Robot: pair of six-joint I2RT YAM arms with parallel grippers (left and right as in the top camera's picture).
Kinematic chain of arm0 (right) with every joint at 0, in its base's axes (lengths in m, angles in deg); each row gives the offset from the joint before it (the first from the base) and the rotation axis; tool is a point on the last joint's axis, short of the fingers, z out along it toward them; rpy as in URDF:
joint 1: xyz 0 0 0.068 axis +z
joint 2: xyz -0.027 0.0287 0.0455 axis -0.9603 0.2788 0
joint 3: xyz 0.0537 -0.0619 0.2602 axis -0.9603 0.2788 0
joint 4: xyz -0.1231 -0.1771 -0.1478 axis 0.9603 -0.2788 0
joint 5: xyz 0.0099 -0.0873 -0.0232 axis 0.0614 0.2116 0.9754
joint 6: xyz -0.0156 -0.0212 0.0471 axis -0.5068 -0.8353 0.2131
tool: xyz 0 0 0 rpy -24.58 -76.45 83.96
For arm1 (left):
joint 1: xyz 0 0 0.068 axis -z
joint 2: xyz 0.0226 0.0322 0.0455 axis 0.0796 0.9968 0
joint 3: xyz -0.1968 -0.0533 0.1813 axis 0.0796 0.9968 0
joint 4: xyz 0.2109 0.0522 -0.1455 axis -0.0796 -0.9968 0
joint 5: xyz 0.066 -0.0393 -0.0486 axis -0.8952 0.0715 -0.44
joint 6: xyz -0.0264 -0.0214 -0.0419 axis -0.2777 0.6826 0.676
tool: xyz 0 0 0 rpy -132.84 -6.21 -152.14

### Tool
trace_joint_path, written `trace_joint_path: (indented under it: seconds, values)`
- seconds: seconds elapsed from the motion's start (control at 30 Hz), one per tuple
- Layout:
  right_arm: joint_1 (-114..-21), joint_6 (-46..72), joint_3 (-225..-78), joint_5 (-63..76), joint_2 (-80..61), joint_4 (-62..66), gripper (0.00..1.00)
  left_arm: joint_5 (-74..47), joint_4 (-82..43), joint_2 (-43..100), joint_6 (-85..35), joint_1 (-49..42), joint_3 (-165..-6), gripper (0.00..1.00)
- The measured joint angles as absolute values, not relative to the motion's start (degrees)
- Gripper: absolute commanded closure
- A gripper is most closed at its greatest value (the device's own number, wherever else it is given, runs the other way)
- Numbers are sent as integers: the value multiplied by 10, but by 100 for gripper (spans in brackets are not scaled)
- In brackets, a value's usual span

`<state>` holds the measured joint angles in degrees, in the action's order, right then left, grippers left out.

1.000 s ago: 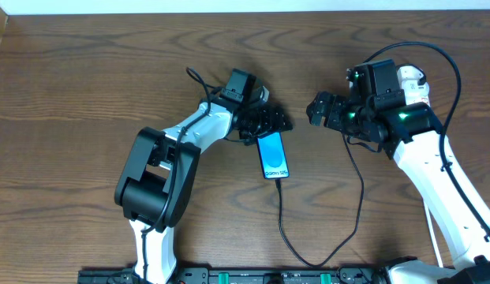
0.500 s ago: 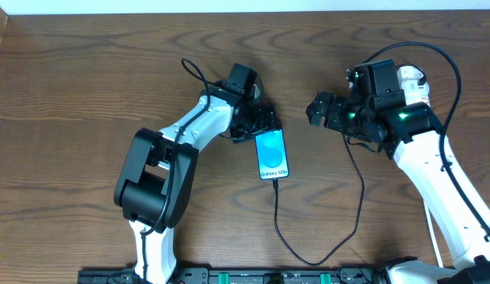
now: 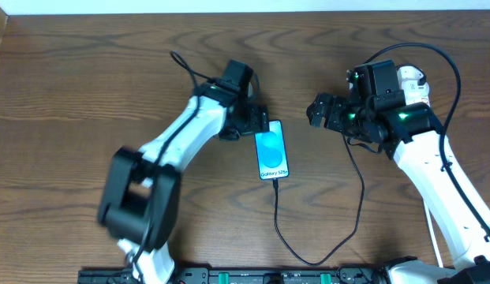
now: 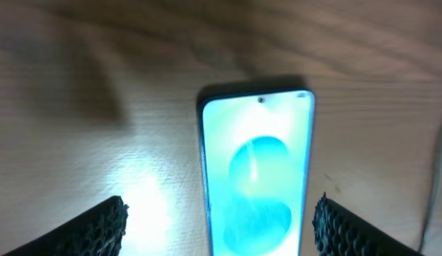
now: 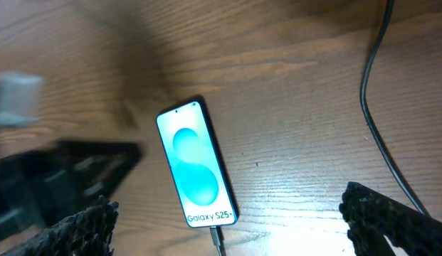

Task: Plug charger to phone and switch on socket
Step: 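Open the left gripper and lift it away from the phone, then move the right gripper over the white power strip's switch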

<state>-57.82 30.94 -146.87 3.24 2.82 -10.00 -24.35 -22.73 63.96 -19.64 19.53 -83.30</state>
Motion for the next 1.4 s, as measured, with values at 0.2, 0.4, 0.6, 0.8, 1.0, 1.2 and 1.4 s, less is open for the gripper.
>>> trace_joint_path:
  seconds: [0.2,0.4,0.6,0.8,1.0,1.2,1.4]
  values:
    - [-578,309,-1469,40,28,-104,1,-337,-297,461,-219,195,-841,16]
    - [-578,309,-1469,43,28,-104,1,-371,-310,326,-227,195,-848,16]
    - [-578,309,-1469,44,28,-106,1,-382,-312,260,-227,195,-848,16]
    - [-578,309,-1469,45,28,-111,1,-384,-313,250,-227,195,-848,16]
    - [-578,309,-1469,45,28,-111,1,-385,-320,250,-227,195,-848,16]
    - [-578,309,-1469,45,28,-110,1,-385,-324,250,-227,195,-848,16]
    - [-588,282,-1469,45,28,-105,1,-385,-324,250,-227,195,-848,16]
